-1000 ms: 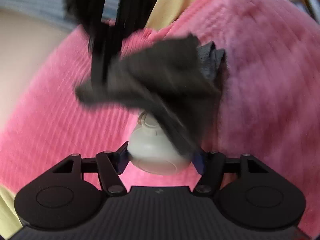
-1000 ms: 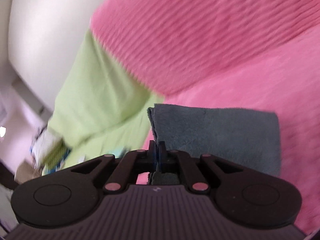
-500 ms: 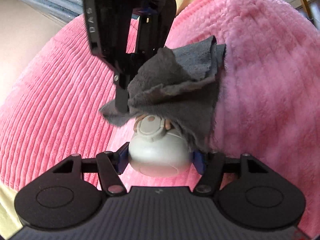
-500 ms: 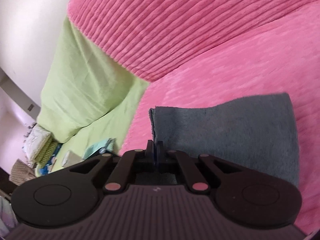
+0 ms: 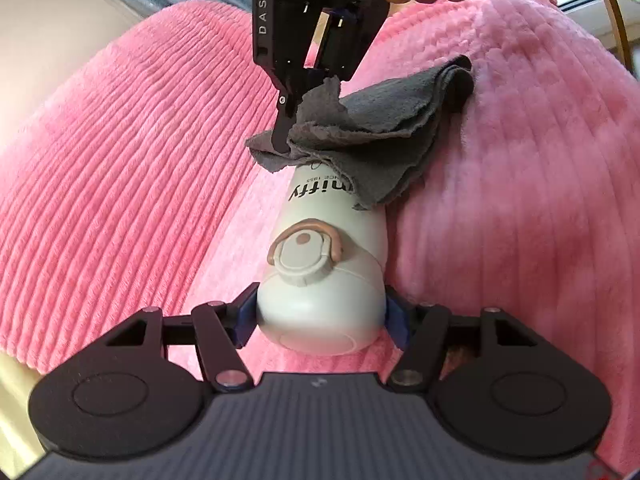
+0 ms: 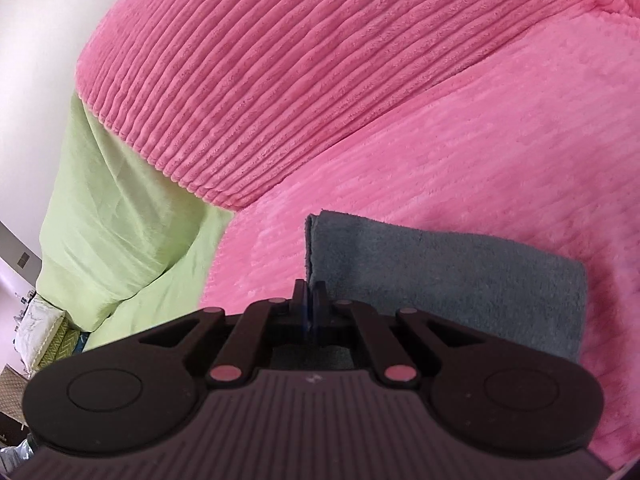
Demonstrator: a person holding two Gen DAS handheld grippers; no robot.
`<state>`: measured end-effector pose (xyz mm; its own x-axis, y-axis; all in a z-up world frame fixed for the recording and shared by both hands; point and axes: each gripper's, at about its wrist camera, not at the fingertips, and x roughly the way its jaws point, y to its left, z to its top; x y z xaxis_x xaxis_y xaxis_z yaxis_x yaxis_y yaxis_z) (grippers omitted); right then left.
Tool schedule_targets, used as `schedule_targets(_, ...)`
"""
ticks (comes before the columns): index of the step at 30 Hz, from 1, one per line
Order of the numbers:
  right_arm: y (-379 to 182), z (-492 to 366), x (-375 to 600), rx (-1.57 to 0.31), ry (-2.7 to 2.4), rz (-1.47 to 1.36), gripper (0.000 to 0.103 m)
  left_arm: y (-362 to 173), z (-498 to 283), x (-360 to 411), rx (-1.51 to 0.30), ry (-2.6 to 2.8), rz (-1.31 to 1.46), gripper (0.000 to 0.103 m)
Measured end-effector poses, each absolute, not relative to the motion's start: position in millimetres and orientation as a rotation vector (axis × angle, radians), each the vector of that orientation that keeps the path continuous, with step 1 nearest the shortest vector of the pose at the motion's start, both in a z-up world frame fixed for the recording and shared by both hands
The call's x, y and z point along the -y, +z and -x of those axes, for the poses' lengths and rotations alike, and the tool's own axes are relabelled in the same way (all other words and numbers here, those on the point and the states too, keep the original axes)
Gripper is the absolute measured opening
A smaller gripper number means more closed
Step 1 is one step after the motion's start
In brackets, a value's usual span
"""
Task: Clean container
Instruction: 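Wipe the bottle body near the lid with the right gripper's cloth, then rotate the bottle with the left gripper while the right gripper wipes it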
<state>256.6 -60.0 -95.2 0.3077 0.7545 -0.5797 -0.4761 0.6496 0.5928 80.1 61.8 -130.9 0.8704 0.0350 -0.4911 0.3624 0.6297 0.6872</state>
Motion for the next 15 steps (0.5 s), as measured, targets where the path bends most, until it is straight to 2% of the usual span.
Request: schedule_targets(15,-89.2,-247.7,53.3,-0.923,0.807,-0.251,0.0,-131.3,-88.1,-58.9,-0.522,-0.193,-0.795,0.066)
